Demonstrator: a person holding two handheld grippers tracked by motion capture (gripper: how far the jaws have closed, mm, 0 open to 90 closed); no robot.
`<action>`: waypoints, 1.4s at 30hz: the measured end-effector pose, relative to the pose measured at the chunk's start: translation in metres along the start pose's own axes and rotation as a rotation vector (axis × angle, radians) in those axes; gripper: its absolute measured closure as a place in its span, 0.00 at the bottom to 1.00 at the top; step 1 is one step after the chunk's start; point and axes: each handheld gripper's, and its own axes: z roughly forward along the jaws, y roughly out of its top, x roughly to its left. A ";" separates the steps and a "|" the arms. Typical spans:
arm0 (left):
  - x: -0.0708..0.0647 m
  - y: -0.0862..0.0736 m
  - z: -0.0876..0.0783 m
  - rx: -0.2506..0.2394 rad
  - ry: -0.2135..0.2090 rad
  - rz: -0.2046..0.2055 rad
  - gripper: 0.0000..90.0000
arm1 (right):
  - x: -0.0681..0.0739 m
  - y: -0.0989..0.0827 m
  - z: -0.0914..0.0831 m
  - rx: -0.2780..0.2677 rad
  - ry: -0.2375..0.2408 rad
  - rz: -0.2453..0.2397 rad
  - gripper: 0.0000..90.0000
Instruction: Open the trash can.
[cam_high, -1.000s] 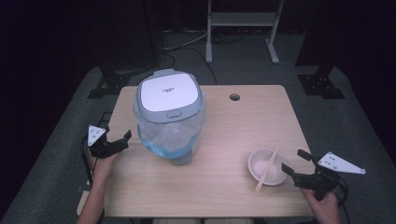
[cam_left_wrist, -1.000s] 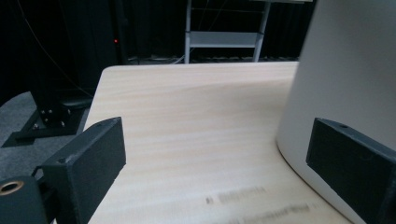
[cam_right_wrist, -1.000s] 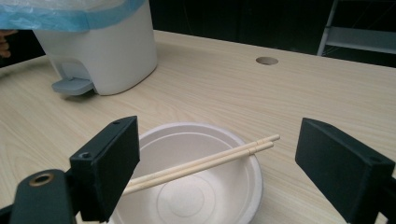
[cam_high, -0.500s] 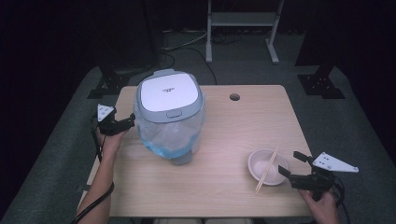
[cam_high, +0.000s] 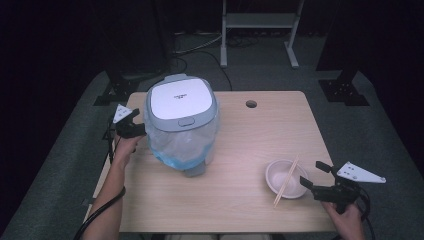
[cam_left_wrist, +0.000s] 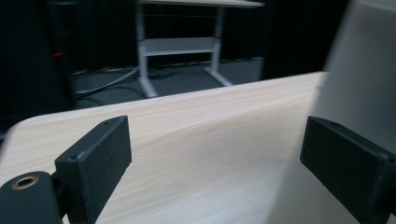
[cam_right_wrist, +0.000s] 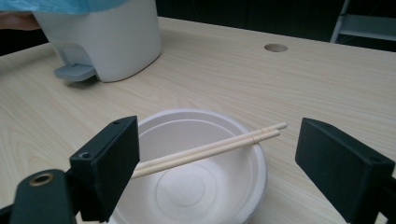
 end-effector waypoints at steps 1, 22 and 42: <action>-0.001 0.000 0.001 -0.007 -0.002 -0.001 0.12 | 0.000 0.000 0.000 -0.001 0.000 0.000 0.14; -0.041 0.002 0.020 -0.004 -0.058 0.015 0.19 | 0.000 0.001 -0.001 0.002 0.011 -0.009 0.14; -0.053 -0.011 -0.018 0.035 -0.147 0.049 0.11 | -0.002 0.003 0.001 0.006 0.004 0.008 0.14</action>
